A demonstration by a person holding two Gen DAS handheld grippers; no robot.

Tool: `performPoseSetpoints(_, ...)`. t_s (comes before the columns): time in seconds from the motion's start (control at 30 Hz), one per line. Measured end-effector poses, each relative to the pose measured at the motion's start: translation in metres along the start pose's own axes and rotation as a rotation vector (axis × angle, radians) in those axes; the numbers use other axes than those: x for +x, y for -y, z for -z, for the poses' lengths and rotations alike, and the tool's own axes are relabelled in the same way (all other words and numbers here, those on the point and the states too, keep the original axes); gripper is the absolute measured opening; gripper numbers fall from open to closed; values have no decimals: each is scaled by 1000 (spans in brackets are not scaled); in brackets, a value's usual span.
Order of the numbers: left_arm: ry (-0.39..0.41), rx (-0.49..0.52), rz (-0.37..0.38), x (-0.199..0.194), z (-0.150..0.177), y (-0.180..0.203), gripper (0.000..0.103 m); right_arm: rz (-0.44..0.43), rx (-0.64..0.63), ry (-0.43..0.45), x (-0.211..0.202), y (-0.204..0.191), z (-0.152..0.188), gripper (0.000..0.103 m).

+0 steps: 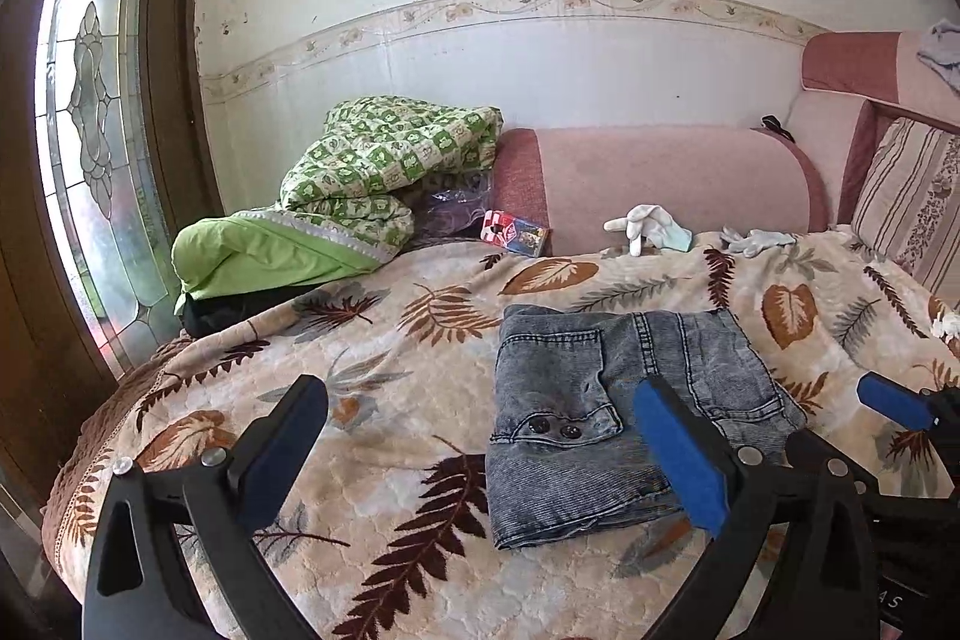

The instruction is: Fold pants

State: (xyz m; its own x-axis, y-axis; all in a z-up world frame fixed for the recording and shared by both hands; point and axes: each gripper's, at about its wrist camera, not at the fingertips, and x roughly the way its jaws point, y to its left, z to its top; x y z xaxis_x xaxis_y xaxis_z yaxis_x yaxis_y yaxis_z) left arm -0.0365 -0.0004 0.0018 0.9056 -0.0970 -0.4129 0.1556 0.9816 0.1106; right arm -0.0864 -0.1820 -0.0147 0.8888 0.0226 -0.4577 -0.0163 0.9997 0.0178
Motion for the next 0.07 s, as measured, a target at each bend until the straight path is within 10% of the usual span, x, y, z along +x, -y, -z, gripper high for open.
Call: performPoseSetpoints(0.07,-4,-13,9,1,0,-1,102,3,-3,2,0,-1,0,76)
